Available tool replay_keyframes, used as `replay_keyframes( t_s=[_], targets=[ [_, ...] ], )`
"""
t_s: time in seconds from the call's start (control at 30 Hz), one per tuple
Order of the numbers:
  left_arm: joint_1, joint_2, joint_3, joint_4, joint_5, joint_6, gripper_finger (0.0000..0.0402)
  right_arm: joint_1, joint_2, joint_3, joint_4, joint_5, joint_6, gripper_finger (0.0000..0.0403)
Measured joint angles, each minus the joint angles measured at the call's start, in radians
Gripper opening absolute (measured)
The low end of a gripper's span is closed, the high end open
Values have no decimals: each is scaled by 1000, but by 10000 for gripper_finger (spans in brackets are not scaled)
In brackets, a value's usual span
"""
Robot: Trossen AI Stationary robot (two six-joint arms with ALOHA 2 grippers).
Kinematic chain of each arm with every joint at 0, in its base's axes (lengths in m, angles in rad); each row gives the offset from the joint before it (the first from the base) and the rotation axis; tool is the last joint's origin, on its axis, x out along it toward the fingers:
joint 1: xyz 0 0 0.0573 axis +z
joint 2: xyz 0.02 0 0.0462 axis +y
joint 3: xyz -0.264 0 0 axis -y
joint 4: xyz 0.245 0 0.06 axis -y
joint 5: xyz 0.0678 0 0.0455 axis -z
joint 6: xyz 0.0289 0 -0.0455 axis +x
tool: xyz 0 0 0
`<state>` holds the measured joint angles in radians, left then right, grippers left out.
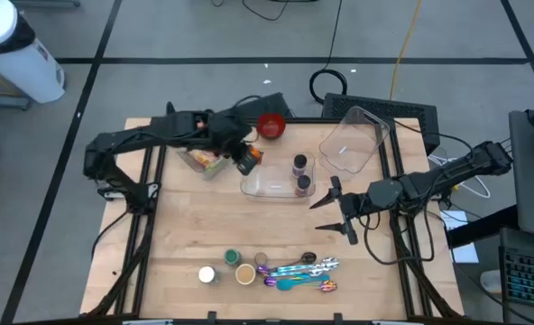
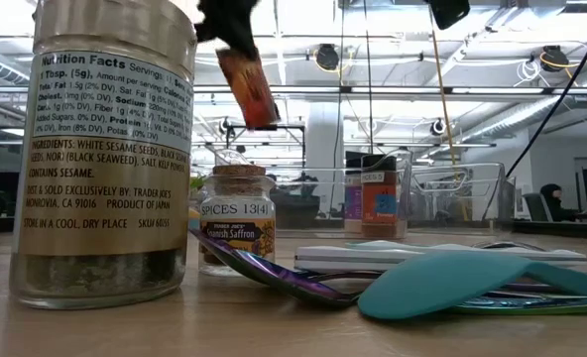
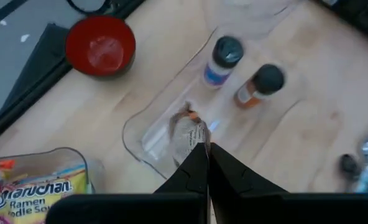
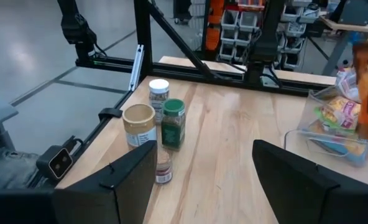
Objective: Pick & Place Food Item
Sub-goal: Put the orange seasoning pack into the center transparent bin
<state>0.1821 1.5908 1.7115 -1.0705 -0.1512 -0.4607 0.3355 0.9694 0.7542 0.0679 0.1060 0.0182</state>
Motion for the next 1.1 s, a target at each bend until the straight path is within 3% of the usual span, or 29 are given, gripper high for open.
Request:
replay_keyframes(
  t_s=[0.3, 0.57, 1.1],
  targets=[
    [39, 173, 0, -2, 16, 48, 5, -2, -1, -28, 71, -1, -5, 256],
    [71, 290, 0, 2, -42, 59, 6, -2, -1, -28, 70, -2, -5, 256],
    [106, 368, -1, 19, -24, 63, 4, -2, -1, -28, 62, -2, -4, 256]
  ],
)
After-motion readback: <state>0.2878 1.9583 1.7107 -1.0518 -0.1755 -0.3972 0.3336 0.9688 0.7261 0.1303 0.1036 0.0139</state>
